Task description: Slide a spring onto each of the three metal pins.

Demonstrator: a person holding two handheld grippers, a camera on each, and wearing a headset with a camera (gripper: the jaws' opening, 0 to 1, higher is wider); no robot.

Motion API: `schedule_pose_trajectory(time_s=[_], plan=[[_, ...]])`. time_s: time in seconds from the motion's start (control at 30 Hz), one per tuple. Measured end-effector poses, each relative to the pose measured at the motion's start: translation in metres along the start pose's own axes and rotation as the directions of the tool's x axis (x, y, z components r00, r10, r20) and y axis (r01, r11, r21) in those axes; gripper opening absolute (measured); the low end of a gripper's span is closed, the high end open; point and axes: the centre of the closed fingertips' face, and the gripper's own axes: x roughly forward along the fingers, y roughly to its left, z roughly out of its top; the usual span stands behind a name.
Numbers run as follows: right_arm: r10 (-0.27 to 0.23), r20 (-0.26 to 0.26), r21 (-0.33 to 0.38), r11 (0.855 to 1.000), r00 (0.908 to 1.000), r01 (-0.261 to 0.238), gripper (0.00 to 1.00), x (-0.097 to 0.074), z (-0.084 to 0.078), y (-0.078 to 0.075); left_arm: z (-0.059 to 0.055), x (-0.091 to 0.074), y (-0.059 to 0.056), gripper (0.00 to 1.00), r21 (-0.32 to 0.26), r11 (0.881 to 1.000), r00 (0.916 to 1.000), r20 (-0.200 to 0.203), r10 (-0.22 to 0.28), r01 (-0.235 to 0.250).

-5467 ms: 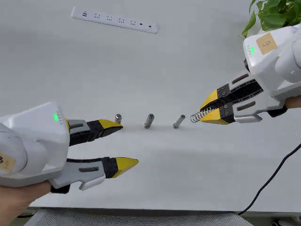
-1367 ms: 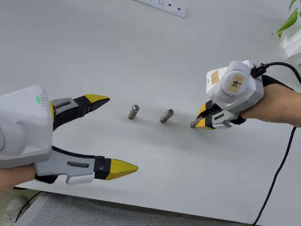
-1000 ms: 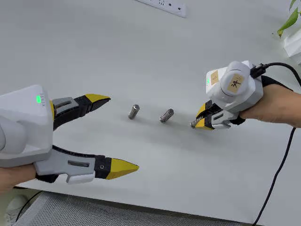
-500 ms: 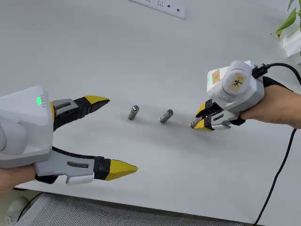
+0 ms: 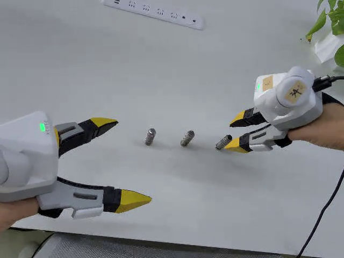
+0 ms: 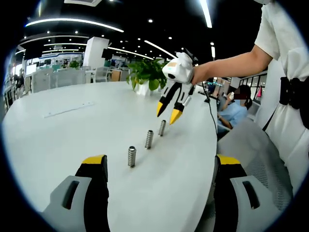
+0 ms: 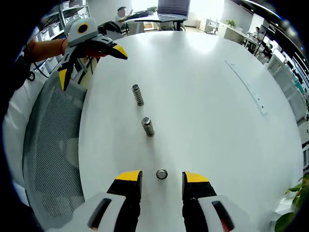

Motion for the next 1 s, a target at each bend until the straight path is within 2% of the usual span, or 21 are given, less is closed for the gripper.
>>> schedule_pose_trajectory(time_s=[0.07, 0.17, 0.23, 0.3, 0.37, 0.4, 0.43, 0.57, 0.6, 0.63, 0.67, 0.73, 0.83, 0.97, 1.0], plan=[[-0.021, 0.045, 0.047, 0.999, 0.9987, 0.019, 0.31, -0.009, -0.001, 0.002, -0.002, -0.001, 0.001, 0.91, 0.007, 1.0, 0.9999, -0.014, 0.003, -0.003], [-0.067, 0.121, 0.108, 0.993, 0.9904, 0.054, 0.35, -0.022, -0.005, 0.005, -0.004, -0.002, 0.004, 0.93, 0.02, 1.0, 0.9994, -0.033, 0.014, -0.013], [-0.088, 0.149, 0.139, 0.988, 0.985, 0.067, 0.39, -0.028, -0.011, 0.008, -0.004, -0.003, 0.005, 0.94, 0.025, 0.999, 0.9991, -0.038, 0.021, -0.02], [-0.109, 0.163, 0.181, 0.98, 0.9807, 0.079, 0.41, -0.034, -0.023, 0.012, -0.006, -0.003, 0.007, 0.96, 0.032, 0.999, 0.9983, -0.05, 0.03, -0.028], [-0.124, 0.179, 0.208, 0.974, 0.976, 0.086, 0.42, -0.038, -0.041, 0.006, -0.008, -0.004, 0.008, 0.97, 0.042, 0.999, 0.9973, -0.066, 0.034, -0.031], [-0.132, 0.196, 0.221, 0.971, 0.9717, 0.088, 0.44, -0.04, -0.043, 0.009, -0.008, -0.004, 0.008, 0.97, 0.044, 0.999, 0.9969, -0.07, 0.035, -0.032], [-0.142, 0.229, 0.251, 0.964, 0.963, 0.083, 0.46, -0.042, -0.045, 0.014, -0.009, -0.005, 0.008, 0.98, 0.045, 0.998, 0.9963, -0.077, 0.037, -0.033], [-0.177, 0.261, 0.293, 0.951, 0.949, 0.097, 0.54, -0.046, -0.06, 0.027, -0.01, -0.005, 0.008, 0.99, 0.058, 0.998, 0.9948, -0.092, 0.045, -0.04], [-0.198, 0.292, 0.318, 0.943, 0.9358, 0.1, 0.56, -0.048, -0.066, 0.024, -0.011, -0.006, 0.008, 0.99, 0.06, 0.997, 0.9942, -0.097, 0.048, -0.042], [-0.209, 0.311, 0.332, 0.938, 0.9269, 0.1, 0.58, -0.05, -0.07, 0.022, -0.012, -0.006, 0.008, 0.99, 0.064, 0.997, 0.9938, -0.1, 0.05, -0.044], [-0.219, 0.33, 0.348, 0.932, 0.9181, 0.098, 0.61, -0.05, -0.073, 0.028, -0.013, -0.006, 0.009, 0.99, 0.068, 0.997, 0.9928, -0.108, 0.052, -0.045], [-0.232, 0.344, 0.352, 0.93, 0.9098, 0.104, 0.68, -0.05, -0.077, 0.036, -0.015, -0.006, 0.008, 0.99, 0.071, 0.996, 0.9918, -0.116, 0.054, -0.046], [-0.254, 0.372, 0.377, 0.92, 0.8926, 0.105, 0.77, -0.05, -0.082, 0.047, -0.019, -0.006, 0.009, 0.99, 0.08, 0.996, 0.9905, -0.124, 0.059, -0.049], [-0.297, 0.404, 0.421, 0.9, 0.8654, 0.113, 0.83, -0.053, -0.086, 0.055, -0.027, -0.007, 0.011, 0.99, 0.082, 0.995, 0.9868, -0.146, 0.071, -0.059], [-0.312, 0.415, 0.433, 0.894, 0.8547, 0.116, 0.85, -0.054, -0.086, 0.056, -0.028, -0.007, 0.011, 0.99, 0.083, 0.995, 0.9865, -0.148, 0.072, -0.06]])
